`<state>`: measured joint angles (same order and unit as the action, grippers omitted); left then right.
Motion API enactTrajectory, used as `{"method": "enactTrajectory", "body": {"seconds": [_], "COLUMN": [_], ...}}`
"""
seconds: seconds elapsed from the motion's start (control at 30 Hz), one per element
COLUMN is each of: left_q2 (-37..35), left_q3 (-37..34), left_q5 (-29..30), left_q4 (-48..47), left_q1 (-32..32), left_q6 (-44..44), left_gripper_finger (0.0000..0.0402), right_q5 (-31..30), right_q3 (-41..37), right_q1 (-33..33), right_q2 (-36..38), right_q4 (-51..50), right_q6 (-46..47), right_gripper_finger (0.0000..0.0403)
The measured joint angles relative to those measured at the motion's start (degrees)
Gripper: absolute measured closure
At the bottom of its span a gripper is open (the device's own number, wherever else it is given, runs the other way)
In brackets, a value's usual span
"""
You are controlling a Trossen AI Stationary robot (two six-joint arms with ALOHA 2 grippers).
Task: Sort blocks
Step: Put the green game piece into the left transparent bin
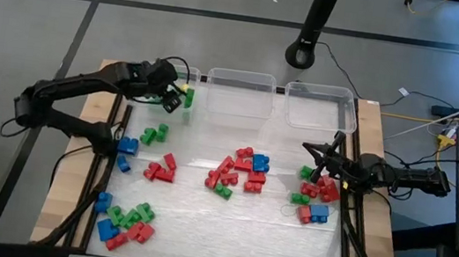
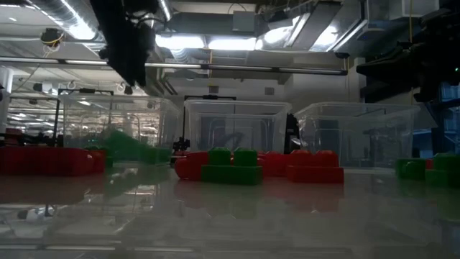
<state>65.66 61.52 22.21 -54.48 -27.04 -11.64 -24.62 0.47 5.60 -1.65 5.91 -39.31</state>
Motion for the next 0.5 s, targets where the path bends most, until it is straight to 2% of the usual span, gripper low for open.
{"method": "enactTrajectory", "body": {"seconds": [0.13, 0.33, 0.5], "left_q2": [-1.79, -2.44, -2.41], "left_q3": [0.04, -2.55, -7.98], "left_q5": [-6.88, -7.46, -7.21], "left_q4": [-0.66, -2.42, -1.85], "left_q1": [6.49, 19.08, 24.71], "left_q6": [-3.15, -11.76, -22.37], "left_gripper_finger": [0.0156, 0.0155, 0.0155], "right_q5": [0.0, 0.0, -0.02], "right_q3": [-0.02, -0.01, -0.01], "right_q1": [0.0, -0.01, 0.0], "right_q2": [0.0, 0.0, 0.0], "right_q4": [-0.02, -0.02, -0.04], "right_q6": [0.0, 0.0, 0.0], "right_gripper_finger": [0.0384, 0.0384, 0.0384]}}
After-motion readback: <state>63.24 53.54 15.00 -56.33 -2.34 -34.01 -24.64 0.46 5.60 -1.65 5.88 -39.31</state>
